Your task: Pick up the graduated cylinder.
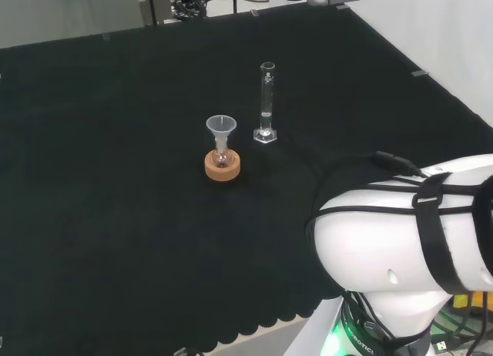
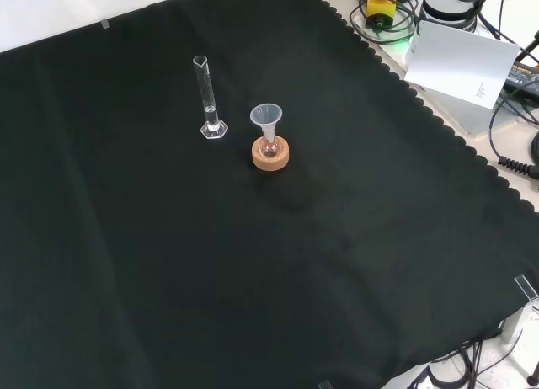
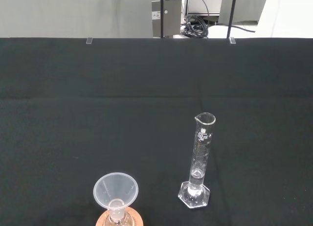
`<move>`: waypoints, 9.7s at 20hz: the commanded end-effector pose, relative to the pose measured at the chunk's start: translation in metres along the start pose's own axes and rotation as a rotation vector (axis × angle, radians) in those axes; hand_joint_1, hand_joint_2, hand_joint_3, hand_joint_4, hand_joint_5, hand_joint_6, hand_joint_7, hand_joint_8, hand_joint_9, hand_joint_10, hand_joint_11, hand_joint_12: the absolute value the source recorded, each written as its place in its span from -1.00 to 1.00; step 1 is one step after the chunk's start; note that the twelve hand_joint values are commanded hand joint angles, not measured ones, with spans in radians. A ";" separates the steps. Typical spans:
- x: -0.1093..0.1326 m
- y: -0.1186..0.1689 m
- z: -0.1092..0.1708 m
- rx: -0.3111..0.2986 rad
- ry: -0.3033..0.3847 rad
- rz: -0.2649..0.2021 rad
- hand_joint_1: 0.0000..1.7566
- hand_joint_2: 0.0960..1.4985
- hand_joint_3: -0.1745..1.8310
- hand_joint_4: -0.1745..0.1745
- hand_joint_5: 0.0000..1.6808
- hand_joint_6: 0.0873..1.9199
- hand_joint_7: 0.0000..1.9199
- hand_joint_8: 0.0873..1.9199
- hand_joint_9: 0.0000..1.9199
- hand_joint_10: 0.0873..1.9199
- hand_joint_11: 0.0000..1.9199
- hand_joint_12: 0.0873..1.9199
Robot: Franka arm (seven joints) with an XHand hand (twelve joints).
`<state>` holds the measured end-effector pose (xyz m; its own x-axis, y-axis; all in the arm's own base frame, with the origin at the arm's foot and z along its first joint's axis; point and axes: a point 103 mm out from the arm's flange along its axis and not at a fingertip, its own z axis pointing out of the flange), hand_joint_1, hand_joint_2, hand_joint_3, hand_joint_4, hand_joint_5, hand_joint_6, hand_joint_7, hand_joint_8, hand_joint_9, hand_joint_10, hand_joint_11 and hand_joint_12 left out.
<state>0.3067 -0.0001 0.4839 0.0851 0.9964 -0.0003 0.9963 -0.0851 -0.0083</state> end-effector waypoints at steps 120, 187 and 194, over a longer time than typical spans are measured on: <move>-0.103 0.161 0.367 0.103 0.859 -0.222 0.12 0.26 -1.00 -0.38 -0.44 -1.00 -0.74 -0.39 -0.50 -0.46 -0.82 0.37; -0.071 0.191 0.389 0.002 1.110 -0.300 0.24 0.28 -1.00 -0.20 -0.30 -0.46 -0.39 -0.45 -0.16 -0.65 -0.53 0.25; -0.072 0.191 0.386 0.000 1.117 -0.304 0.24 0.29 -1.00 -0.22 -0.33 -0.42 -0.41 -0.46 -0.15 -0.65 -0.50 0.24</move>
<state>0.4893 -0.0882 0.0911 -0.2011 0.4255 0.8823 0.9768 0.1553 0.1477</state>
